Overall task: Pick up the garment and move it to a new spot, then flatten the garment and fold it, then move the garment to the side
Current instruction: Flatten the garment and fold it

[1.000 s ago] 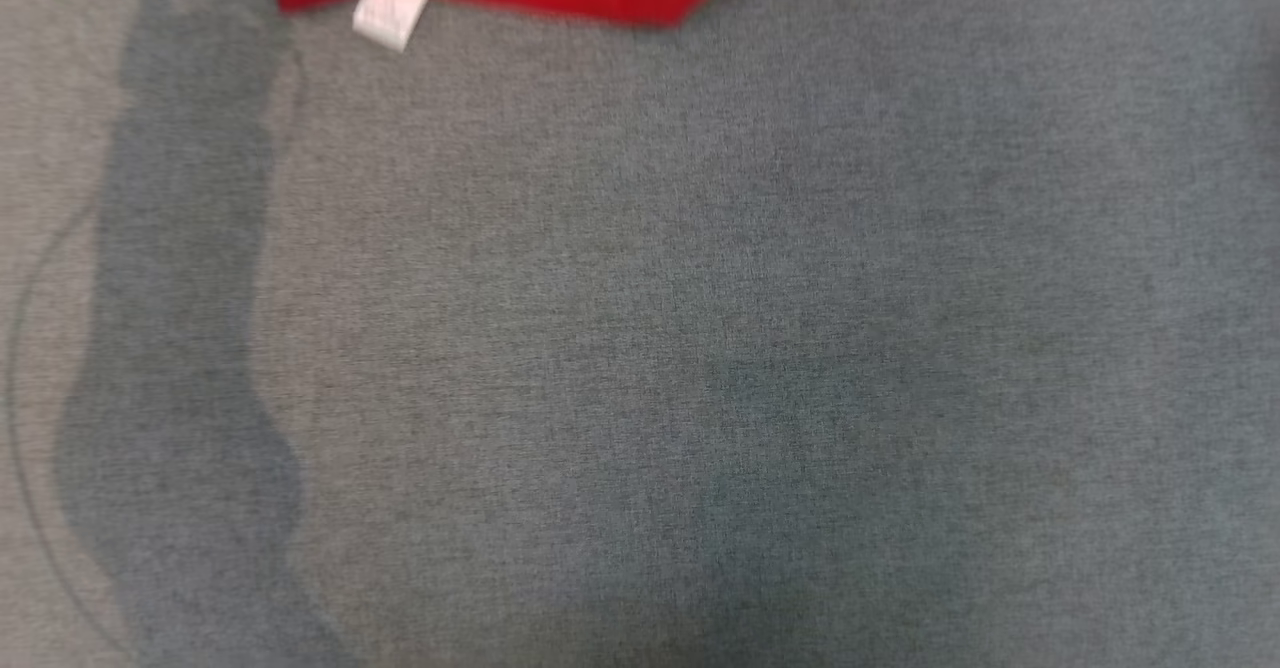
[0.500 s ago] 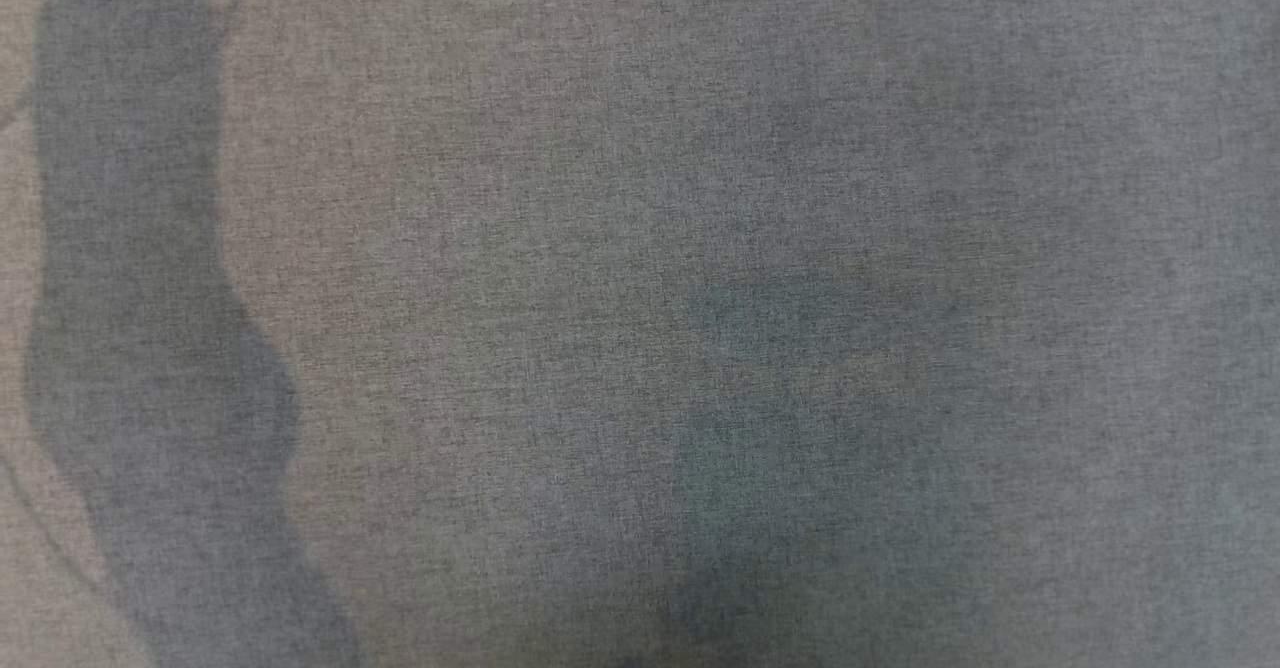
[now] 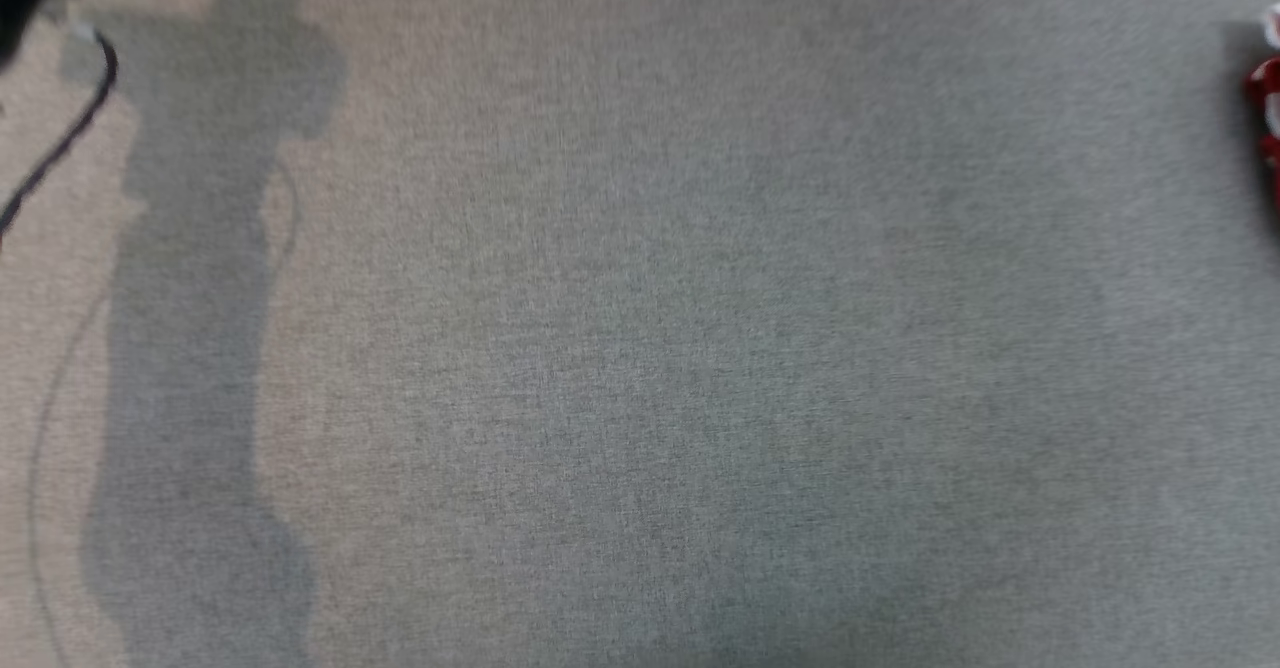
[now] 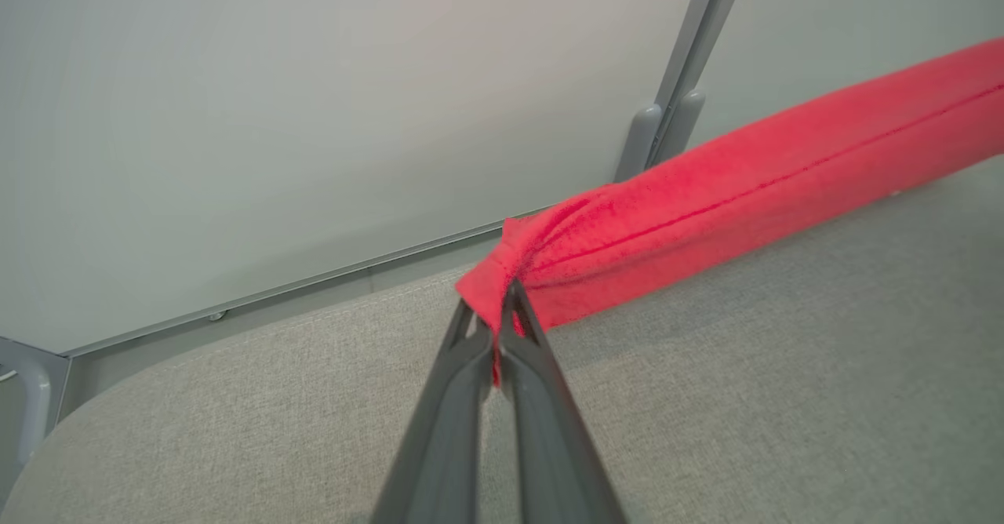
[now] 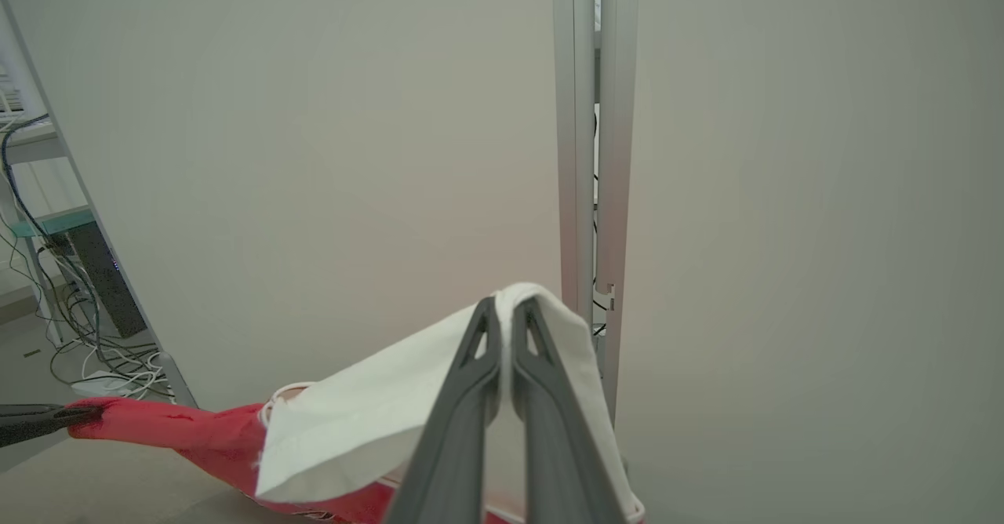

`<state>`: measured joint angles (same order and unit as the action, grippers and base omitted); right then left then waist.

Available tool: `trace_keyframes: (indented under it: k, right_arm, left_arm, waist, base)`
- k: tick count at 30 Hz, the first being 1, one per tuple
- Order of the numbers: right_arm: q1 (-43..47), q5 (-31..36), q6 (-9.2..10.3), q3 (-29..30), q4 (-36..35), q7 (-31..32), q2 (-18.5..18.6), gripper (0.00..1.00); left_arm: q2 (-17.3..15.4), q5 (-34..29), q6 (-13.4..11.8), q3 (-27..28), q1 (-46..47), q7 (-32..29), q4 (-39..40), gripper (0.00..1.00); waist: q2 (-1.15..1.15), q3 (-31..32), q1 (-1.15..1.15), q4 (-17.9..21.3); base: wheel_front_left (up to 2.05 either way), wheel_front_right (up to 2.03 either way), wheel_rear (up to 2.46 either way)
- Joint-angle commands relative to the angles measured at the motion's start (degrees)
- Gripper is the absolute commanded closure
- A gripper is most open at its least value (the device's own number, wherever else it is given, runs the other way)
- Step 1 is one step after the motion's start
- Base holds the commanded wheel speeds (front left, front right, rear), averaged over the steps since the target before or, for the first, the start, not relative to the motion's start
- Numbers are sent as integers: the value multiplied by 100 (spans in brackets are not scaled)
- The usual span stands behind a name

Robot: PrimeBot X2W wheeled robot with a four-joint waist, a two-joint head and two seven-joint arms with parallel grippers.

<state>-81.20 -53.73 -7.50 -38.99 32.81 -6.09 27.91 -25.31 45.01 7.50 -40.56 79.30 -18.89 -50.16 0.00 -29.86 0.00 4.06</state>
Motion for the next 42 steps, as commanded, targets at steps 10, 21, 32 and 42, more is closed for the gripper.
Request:
trace_keyframes:
  k: [10,21,32,42]
  right_arm:
    - [1894,-651,1,-538,-722,884,697,100]
    - [3614,-834,1,-766,-1693,1721,1220,100]
    - [5210,-1099,0,-702,-3666,3463,2388,100]
    - [6282,-1208,0,156,-4496,4598,2729,100]
  left_arm:
    - [-819,1131,-6,-614,-1679,-1482,872,100]
    - [-1481,1780,-200,-947,-3054,-2657,2467,100]
    - [-2240,2313,-788,-1288,-4377,-3410,4442,100]
    - [-2778,2840,-1371,-1346,-4893,-4004,5705,100]
  waist:
    - [0,1611,0,134]
    - [0,2381,0,147]
    - [0,2809,0,213]
    - [0,2630,0,60]
  base:
    - [0,0,0]
    - [0,0,0]
    - [0,0,0]
    - [0,0,0]
